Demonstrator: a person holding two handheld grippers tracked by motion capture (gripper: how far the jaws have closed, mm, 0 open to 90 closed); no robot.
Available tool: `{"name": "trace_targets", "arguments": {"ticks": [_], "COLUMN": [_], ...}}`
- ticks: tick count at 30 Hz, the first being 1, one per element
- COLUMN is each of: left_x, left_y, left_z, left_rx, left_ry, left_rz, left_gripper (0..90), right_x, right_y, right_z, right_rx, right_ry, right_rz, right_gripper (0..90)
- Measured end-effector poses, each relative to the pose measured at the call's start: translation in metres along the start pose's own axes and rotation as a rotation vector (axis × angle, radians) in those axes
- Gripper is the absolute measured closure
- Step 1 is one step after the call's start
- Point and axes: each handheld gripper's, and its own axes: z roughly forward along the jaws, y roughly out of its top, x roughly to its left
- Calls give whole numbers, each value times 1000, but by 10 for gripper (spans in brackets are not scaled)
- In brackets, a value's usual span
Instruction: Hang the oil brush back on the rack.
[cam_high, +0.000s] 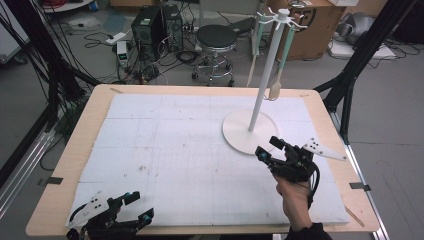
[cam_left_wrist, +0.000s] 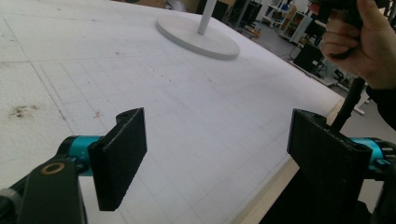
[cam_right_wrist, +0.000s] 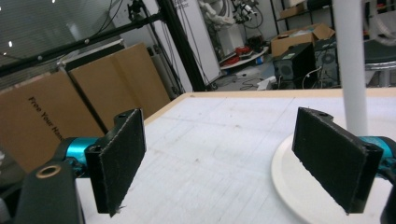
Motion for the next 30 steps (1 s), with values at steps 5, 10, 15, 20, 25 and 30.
{"name": "trace_targets", "arguments": {"ticks": [5,10,15,20,25,30], "left_x": [-1,1,1,2,2,4], "left_y": [0,1,1,2,2,3], "left_z": [1,1,3,5,8,9], "left_rx": [-6,-17,-12,-13,-10,-13], "left_ry": [-1,-6,-11,-18,-25,-25], "left_rz": [2,0,3,5,9,6], "left_gripper": [202,200,198,197,196,192], "right_x": [1,5,10,14,17,20], "right_y": [-14,-24,-32,-42,-50,-61], "right_z": [-1,-1,-4,-8,-11,-13], "right_rx": [25,67,89,120,152,190], "right_ry": [-7,16,26,24,30,28], "right_rz": [5,3,-7,-3,-8,0], "right_gripper": [166,166,166,166,166,166]}}
